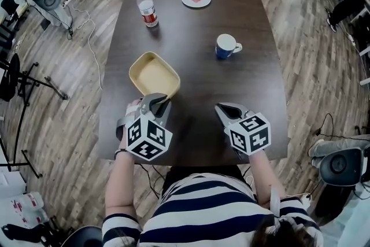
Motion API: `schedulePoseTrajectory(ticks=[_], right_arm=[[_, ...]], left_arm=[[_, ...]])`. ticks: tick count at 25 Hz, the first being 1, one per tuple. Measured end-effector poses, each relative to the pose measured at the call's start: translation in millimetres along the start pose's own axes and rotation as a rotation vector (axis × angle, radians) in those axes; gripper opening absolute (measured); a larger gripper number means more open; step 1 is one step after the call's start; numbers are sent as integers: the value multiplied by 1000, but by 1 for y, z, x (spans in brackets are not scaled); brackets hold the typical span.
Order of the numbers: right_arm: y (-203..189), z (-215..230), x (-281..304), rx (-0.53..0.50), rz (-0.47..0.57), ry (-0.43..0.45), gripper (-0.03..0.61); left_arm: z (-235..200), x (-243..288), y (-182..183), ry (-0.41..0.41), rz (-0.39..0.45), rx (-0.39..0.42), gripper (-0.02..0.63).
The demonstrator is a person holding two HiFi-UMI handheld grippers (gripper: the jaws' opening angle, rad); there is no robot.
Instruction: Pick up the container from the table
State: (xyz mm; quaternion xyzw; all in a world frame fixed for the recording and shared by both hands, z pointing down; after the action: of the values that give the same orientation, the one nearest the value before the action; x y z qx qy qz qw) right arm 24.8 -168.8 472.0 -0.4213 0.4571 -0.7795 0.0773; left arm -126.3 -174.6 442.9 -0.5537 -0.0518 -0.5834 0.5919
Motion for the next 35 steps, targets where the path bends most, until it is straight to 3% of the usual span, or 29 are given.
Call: schedulePoseTrajectory(ticks=[17,35], right_arm=[[7,-32,-8,-15,39,-37,-5],[5,-36,-13,-13,53,-66,-5]], left_arm=[[24,-36,-52,-32,-32,-13,0],[41,-44,-75,-43,-50,-45,0]])
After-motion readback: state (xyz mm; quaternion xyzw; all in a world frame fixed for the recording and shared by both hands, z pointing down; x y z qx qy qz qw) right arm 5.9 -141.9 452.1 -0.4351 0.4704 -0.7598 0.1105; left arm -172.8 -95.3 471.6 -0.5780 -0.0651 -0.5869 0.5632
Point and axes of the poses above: the fingertips, and each gripper's own axes: x forward along the fingers, z to its right, y out of its top, the point moved 1 cm from there along -x, backward along the fingers, and after that the axes turned 2 degrees about -x, right-handed, at the moved point
